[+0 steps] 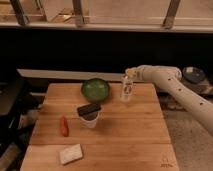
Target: Stand the bottle upright
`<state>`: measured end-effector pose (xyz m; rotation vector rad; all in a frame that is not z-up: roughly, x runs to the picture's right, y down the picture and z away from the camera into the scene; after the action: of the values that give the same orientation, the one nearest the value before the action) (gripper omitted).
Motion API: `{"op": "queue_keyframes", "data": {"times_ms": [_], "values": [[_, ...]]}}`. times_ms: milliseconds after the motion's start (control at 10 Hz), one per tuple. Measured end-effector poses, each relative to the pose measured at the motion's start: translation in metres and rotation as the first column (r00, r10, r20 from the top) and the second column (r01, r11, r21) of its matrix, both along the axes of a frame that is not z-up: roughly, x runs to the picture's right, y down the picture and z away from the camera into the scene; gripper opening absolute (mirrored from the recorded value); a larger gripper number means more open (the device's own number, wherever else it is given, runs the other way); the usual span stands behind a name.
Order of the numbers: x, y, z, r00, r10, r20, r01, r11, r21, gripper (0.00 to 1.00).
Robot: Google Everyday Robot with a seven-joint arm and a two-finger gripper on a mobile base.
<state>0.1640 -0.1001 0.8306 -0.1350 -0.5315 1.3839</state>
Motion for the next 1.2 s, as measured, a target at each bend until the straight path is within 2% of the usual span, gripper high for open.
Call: {"op": "queue_keyframes", "data": {"times_ms": [400, 600, 800, 1200], "values": [[0.006, -0.003, 0.003, 1.0, -0.005, -0.023, 0.005, 0.9999, 0.009, 0.0], [0.016, -0.021, 0.008, 0.999, 0.039, -0.029, -0.037, 0.9967, 0.072, 0.0], [0.016, -0.027, 0.018, 0.997, 0.068, -0.018, -0.066, 0.9924, 0.104, 0.0], [0.019, -0.019, 0.042, 0.998, 0.056, -0.041, -0.051, 0.992, 0.115, 0.0]]}}
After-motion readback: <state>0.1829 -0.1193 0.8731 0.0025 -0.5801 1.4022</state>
